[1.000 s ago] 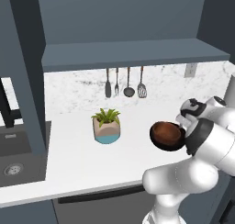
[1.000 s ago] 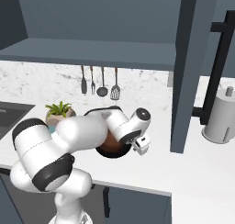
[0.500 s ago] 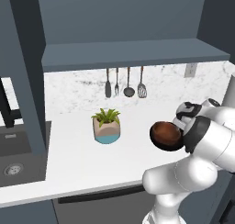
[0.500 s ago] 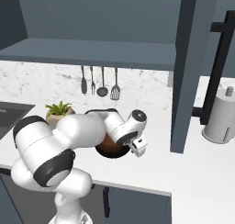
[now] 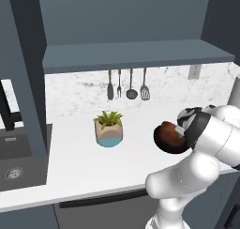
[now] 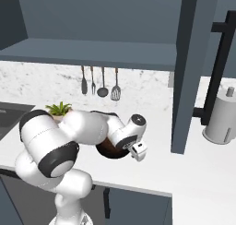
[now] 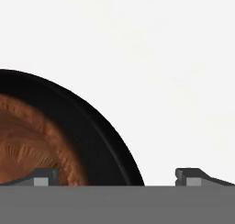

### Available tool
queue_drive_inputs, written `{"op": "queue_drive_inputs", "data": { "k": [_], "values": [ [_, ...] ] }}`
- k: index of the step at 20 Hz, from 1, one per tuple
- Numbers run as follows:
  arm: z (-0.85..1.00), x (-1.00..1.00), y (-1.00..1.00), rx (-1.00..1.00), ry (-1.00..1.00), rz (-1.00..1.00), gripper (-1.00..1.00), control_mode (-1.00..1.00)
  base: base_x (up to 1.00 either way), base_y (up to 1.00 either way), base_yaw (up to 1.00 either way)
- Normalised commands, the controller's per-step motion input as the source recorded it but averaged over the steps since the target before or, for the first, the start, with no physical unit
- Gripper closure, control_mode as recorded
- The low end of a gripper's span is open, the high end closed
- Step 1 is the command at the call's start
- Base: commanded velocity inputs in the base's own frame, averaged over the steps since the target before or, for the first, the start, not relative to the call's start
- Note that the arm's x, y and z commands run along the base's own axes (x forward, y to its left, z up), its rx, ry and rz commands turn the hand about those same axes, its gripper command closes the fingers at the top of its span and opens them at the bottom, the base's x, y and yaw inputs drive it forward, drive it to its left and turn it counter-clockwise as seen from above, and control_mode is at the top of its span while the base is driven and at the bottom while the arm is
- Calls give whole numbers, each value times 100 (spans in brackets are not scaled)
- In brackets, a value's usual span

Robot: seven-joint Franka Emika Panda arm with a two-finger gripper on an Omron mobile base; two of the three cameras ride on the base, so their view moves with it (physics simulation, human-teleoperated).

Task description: Pick up the bowls on the counter and stack them on top of one another in the open cabinet. Place the smaller bowl on top of the larger bowl.

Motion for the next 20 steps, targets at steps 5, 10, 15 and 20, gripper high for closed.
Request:
{"op": "queue_drive_inputs", "data": {
  "k": [5, 10, 15, 20],
  "values": [
    [-31, 3, 10, -2, 4, 0, 100, -100, 0, 0, 0],
    [-4, 17, 4, 0, 3, 0, 100, -100, 0, 0, 0],
    [0, 4, 10, 0, 0, -2, 100, -100, 0, 0, 0],
    [55, -41, 16, 0, -13, -16, 100, -100, 0, 0, 0]
  ]
}}
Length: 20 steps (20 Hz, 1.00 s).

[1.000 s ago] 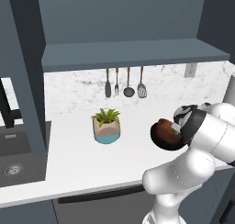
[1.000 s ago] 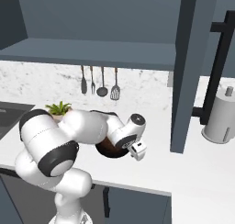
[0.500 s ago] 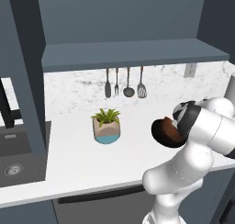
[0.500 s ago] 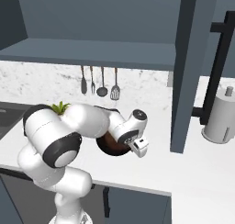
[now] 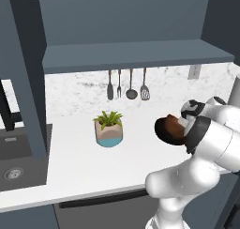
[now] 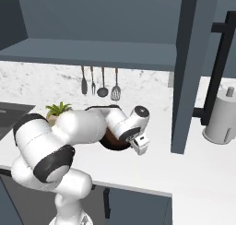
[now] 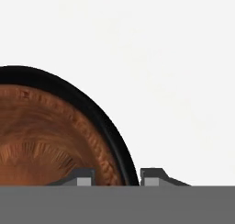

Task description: Pick up the bowls on the counter and stack them on top of one another in the open cabinet. Place the smaller bowl on top of the larger bowl.

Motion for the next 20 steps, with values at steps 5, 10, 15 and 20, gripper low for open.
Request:
{"op": "queue_drive_inputs", "data": {
  "k": [5, 10, 15, 20],
  "values": [
    [100, -70, 33, 0, -31, -18, 100, -100, 0, 0, 0],
    [100, -61, 37, 0, -25, -16, 100, -100, 0, 0, 0],
    [100, -48, 21, 0, -18, -12, 100, -100, 0, 0, 0],
    [100, -44, 6, 0, -11, -11, 100, -100, 0, 0, 0]
  ]
}}
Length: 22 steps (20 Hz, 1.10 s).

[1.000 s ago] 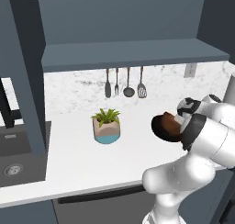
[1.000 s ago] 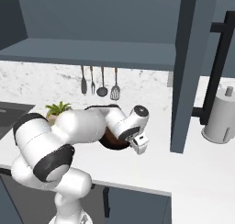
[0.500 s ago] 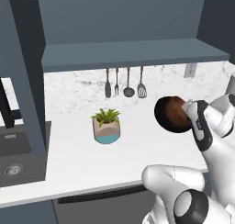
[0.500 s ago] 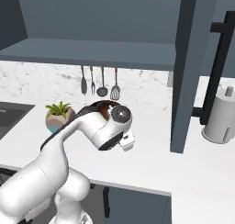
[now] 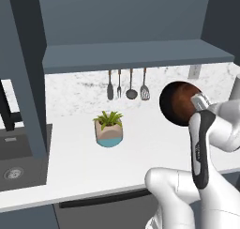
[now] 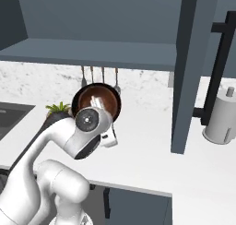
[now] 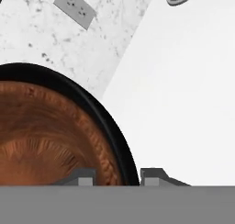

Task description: Pick up the bowls on the counter and stack them on top of one another in the open cabinet. Place the smaller bowl on top of the larger bowl.

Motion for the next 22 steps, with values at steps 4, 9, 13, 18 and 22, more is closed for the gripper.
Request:
{"op": "queue_drive_inputs", "data": {
  "k": [4, 9, 13, 18, 22],
  "values": [
    [100, -48, 0, 4, 0, -10, 100, -100, 0, 0, 0],
    [100, -46, 0, 8, 0, -10, 100, -100, 0, 0, 0],
    [100, -19, 0, 5, 0, -4, 100, -100, 0, 0, 0],
    [100, 72, 0, 9, 0, -3, 100, -100, 0, 0, 0],
    [87, 99, 0, 10, 0, -3, 100, -100, 0, 0, 0]
  ]
}}
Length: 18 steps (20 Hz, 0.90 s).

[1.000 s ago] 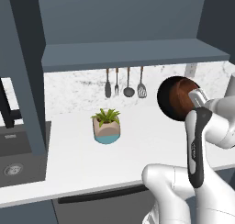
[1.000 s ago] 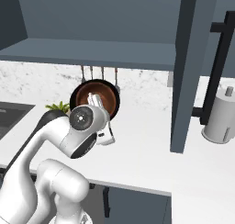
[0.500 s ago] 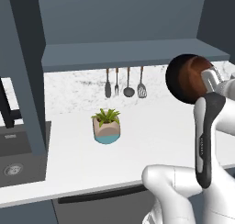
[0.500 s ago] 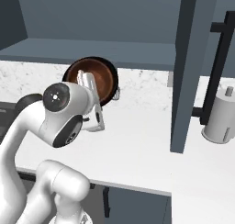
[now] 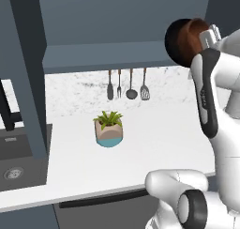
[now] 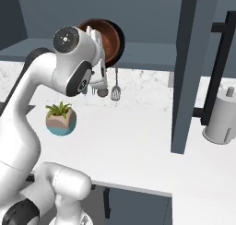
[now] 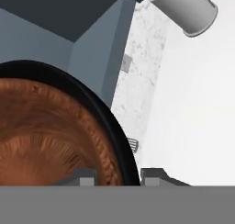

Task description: Pick up the bowls on the counter and stack them on top of one another in the open cabinet. Place the smaller bowl on top of the larger bowl.

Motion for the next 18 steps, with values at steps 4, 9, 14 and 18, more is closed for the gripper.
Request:
{"op": "queue_drive_inputs", "data": {
  "k": [4, 9, 14, 18],
  "values": [
    [10, 100, 0, 6, 0, -3, 100, -100, 0, 0, 0],
    [-2, 100, 0, 2, 0, -4, 100, -100, 0, 0, 0],
    [-4, 100, 0, 1, -1, -3, 100, -100, 0, 0, 0],
    [-43, 91, 0, 0, -2, -2, -100, -100, 0, 0, 0]
  ]
}}
